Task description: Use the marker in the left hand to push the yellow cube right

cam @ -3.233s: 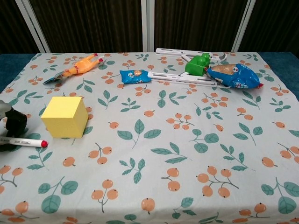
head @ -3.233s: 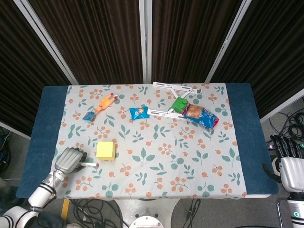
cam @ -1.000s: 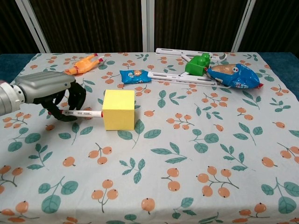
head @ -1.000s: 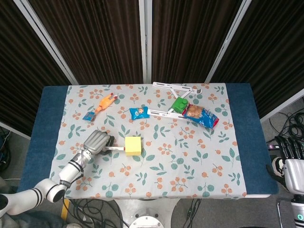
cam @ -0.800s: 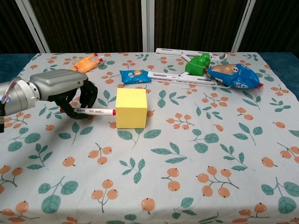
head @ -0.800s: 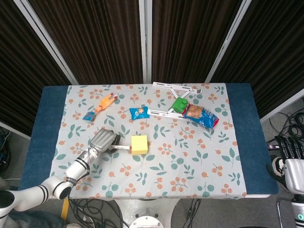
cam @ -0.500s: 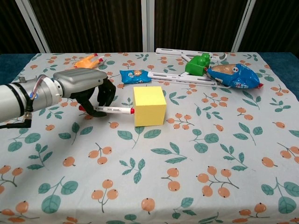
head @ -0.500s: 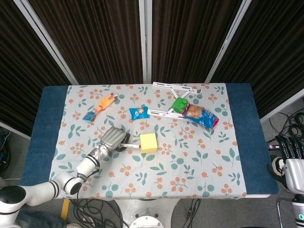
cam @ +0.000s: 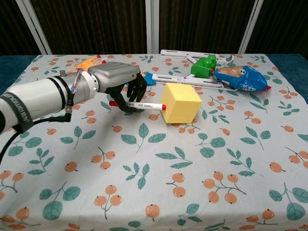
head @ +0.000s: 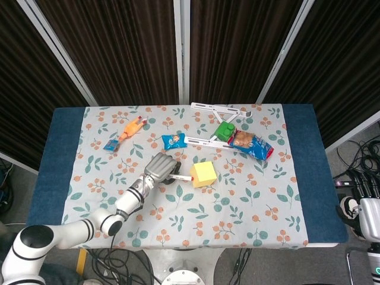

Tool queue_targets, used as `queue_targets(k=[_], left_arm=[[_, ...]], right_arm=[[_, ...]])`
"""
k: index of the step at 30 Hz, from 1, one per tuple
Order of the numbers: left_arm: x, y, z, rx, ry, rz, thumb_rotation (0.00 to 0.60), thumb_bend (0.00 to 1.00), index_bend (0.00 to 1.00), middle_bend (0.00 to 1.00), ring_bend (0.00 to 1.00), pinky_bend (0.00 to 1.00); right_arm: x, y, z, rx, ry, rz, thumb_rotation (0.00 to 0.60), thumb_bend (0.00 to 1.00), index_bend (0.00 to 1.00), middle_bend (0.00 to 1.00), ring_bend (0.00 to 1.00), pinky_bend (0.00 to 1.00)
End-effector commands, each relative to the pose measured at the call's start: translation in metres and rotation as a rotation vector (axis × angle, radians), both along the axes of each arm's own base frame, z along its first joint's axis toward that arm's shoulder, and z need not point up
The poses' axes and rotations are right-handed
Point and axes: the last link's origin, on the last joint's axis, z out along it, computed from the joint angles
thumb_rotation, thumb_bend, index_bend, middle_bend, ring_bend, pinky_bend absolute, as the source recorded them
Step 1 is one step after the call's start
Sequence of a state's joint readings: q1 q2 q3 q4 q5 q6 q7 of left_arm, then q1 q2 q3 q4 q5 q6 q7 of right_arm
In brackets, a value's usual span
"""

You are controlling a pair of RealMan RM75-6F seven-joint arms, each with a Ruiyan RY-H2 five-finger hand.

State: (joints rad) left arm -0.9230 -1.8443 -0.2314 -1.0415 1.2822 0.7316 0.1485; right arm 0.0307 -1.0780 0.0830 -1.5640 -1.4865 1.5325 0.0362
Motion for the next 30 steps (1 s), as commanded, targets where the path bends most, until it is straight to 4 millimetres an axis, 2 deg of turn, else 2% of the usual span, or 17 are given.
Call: queue_targets(k=[1, 6, 10, 16, 21, 24, 26, 28, 30], left_arm=[[0.01, 0.005, -0.006, -0.003, -0.001, 0.005, 0.6, 0.41, 0.7, 0.74, 0.51, 0.63], [0.017, 0.009, -0.012, -0.004, 0.0, 0.026, 0.6, 0.41, 0.7, 0.74, 0.51, 0.63], [0.005, 0.01, -0.004, 0.03, 0.012, 0.041, 0.6, 0.41, 0.7, 0.74, 0.51, 0.63], [-0.039, 0.006, 0.024, 0.086, 0.055, 0.087, 0.6, 0.41, 0.69, 0.73, 0.51, 0.63], [-0.087, -0.011, 0.052, 0.12, 0.111, 0.14, 0.6, 0.4, 0.64, 0.68, 0.5, 0.6], [-0.108, -0.022, 0.062, 0.102, 0.135, 0.193, 0.6, 0.38, 0.54, 0.59, 0.44, 0.56], [-0.116, -0.028, 0.067, 0.08, 0.151, 0.22, 0.6, 0.37, 0.43, 0.49, 0.37, 0.51], [-0.118, -0.032, 0.07, 0.072, 0.14, 0.237, 0.6, 0.36, 0.33, 0.4, 0.3, 0.47], [-0.117, -0.036, 0.075, 0.08, 0.109, 0.247, 0.6, 0.34, 0.28, 0.35, 0.27, 0.46]], right_arm=[[-0.001, 0.0, 0.001, -0.002, -0.001, -0.004, 0.6, 0.18, 0.0, 0.08, 0.0, 0.0], [-0.003, 0.001, 0.002, -0.006, -0.001, -0.01, 0.6, 0.18, 0.0, 0.08, 0.0, 0.0], [-0.003, 0.001, 0.002, -0.006, -0.002, -0.008, 0.6, 0.18, 0.0, 0.08, 0.0, 0.0], [-0.003, -0.001, 0.0, 0.0, -0.009, -0.002, 0.6, 0.18, 0.0, 0.08, 0.0, 0.0], [-0.002, -0.002, -0.001, 0.003, -0.012, 0.006, 0.6, 0.18, 0.0, 0.08, 0.0, 0.0], [0.0, -0.003, -0.003, 0.006, -0.012, 0.013, 0.6, 0.18, 0.0, 0.08, 0.0, 0.0], [0.002, -0.004, -0.004, 0.011, -0.014, 0.022, 0.6, 0.18, 0.0, 0.08, 0.0, 0.0], [0.004, -0.005, -0.005, 0.014, -0.014, 0.028, 0.6, 0.18, 0.0, 0.08, 0.0, 0.0], [0.005, -0.006, -0.005, 0.014, -0.014, 0.032, 0.6, 0.18, 0.0, 0.08, 0.0, 0.0]])
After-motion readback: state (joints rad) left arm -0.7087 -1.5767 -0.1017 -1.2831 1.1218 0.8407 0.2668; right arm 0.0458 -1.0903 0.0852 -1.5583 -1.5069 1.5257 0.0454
